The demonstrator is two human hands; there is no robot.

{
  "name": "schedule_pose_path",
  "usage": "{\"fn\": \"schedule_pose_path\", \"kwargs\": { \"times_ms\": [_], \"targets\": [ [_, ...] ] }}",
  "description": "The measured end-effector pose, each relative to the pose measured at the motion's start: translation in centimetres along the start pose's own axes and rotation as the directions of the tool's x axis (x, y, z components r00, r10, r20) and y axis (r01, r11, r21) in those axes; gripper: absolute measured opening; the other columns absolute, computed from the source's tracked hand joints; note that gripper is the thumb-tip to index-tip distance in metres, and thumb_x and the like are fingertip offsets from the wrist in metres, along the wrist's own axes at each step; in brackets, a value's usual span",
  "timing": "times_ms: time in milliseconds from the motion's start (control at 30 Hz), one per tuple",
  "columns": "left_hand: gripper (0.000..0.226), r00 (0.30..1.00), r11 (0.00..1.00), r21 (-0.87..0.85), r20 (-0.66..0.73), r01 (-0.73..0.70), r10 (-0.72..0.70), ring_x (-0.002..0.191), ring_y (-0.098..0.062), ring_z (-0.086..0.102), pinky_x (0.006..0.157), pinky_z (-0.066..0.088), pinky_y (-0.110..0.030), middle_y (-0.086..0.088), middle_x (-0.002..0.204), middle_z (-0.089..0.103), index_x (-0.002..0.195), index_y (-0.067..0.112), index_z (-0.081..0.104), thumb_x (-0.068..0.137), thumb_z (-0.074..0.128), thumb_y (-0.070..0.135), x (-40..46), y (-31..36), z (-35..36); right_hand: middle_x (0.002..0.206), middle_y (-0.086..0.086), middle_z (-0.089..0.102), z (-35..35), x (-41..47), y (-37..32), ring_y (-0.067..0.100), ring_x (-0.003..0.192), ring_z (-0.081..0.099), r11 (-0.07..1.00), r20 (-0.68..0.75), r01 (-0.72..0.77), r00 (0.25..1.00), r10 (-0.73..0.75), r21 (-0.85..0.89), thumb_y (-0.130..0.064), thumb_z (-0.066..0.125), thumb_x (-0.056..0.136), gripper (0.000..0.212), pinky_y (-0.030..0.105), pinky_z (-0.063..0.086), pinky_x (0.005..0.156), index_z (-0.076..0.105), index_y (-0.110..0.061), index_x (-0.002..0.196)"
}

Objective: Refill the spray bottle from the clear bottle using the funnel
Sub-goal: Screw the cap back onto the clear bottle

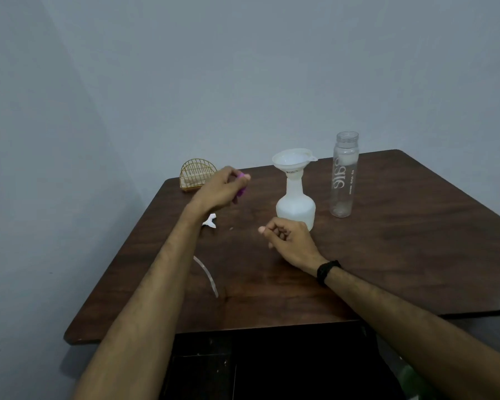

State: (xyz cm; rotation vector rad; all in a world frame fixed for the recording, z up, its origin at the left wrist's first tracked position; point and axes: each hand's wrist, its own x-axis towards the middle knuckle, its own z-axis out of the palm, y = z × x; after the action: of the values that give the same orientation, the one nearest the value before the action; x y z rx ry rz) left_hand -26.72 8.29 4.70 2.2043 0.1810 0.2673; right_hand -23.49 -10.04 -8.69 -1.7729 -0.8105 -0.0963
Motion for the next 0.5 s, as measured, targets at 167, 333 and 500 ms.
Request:
{"fn": "schedule_pose_path", "kwargs": {
  "times_ms": [167, 333, 500],
  "targets": [
    [0.028, 0.978, 0.983, 0.007, -0.102, -0.182, 0.181, 0.067, -0.005, 0.06, 0.061, 0.045, -0.018, 0.005, 0.083, 0.068, 0.112, 0.02, 0.061, 0.099, 0.056, 0.044, -0.1, 6.2, -0.8, 0.055, -0.001, 0.062, -4.0, -0.6, 0.5, 0.017, 0.051, 0.061, 0.998, -0.349, 0.051, 0.935, -0.064, -0.047, -0.038, 0.065, 0.093, 0.034, 0.037, 0.052, 0.051, 0.065, -0.012, 0.071],
    [0.033, 0.961, 0.96, 0.073, -0.038, -0.272, 0.275, 0.078, -0.008, 0.062, 0.069, 0.045, -0.022, 0.005, 0.095, 0.066, 0.121, 0.021, 0.057, 0.097, 0.059, 0.043, 1.9, 11.5, 1.3, 0.073, -0.007, 0.057, -9.6, 0.5, 0.6, 0.009, 0.061, 0.051, 0.996, -0.684, -0.019, 0.729, -0.042, -0.082, -0.053, 0.055, 0.09, 0.036, 0.033, 0.042, 0.049, 0.058, -0.019, 0.078],
    [0.043, 0.941, 0.909, 0.244, 0.102, -0.337, 0.321, 0.096, -0.019, 0.061, 0.082, 0.045, -0.027, -0.003, 0.117, 0.061, 0.133, 0.014, 0.055, 0.097, 0.062, 0.036, 4.4, 14.9, 5.3, 0.128, 0.001, 0.045, -14.2, 2.9, 1.8, 0.015, 0.114, 0.047, 0.965, -0.694, -0.225, 0.717, 0.069, -0.137, -0.052, 0.081, 0.074, 0.075, 0.03, 0.042, 0.093, 0.046, -0.017, 0.13]
  ]
}}
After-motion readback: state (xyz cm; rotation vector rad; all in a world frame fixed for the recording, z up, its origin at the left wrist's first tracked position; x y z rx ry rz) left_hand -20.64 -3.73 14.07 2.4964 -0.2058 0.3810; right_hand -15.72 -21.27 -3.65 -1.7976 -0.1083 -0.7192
